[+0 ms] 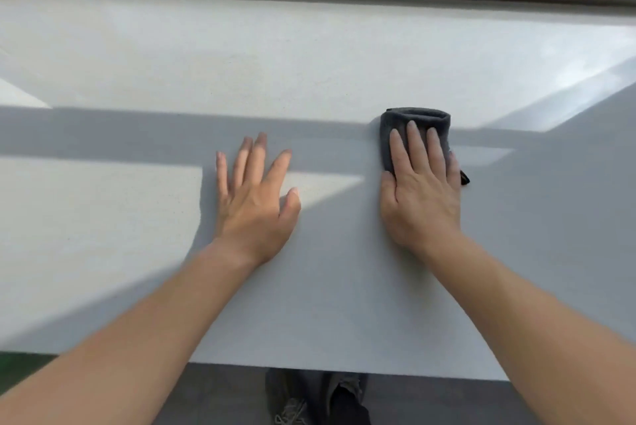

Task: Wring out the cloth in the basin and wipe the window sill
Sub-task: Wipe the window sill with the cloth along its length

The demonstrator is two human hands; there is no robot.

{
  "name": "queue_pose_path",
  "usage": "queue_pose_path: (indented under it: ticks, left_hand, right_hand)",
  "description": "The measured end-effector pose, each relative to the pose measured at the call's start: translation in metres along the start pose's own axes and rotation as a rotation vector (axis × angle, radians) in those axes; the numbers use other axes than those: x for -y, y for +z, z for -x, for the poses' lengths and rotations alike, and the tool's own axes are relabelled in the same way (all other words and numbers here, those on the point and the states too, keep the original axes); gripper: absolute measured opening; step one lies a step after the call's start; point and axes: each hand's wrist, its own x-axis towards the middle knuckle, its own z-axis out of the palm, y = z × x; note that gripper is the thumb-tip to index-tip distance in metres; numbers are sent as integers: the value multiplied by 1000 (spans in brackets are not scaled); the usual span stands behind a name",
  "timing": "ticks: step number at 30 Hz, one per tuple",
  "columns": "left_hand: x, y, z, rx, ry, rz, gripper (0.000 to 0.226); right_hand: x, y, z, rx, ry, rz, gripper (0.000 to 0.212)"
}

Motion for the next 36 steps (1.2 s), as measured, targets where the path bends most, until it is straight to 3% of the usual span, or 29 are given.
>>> queue_pose_path:
  ticks: [2,4,7,11,13,17,20,26,33,36]
  left_hand:
    - [-8,3,35,-9,33,34,56]
    - [-12,9,61,20,56,26,55]
    - [-6,16,80,58,78,-36,60]
    - [-3,21,82,78,86,-87,63]
    - [-6,22,82,80,79,-100,64]
    - [-6,21,84,75,73,-74,65]
    - [-5,18,85,82,77,-47,67]
    - [-5,20,85,101,75,-61,70]
    - [-5,22,85,91,92,-116,69]
    - [-4,21,84,111,103,-98,70]
  right_hand:
    - [20,5,43,-21,-89,1,63]
    - [30,12,97,5,-290,-1,62]
    - [9,13,119,44,-457,14,60]
    - [-13,7,88,20,-92,4,64]
    - [0,10,98,-9,7,-10,65]
    - [31,18,171,5,-251,5,64]
    - [16,17,188,30,-399,25,62]
    - [-13,13,163,-17,1,23,64]
    - [10,21,224,8,-310,20,61]
    - [-20,18,204,-8,-164,24,61]
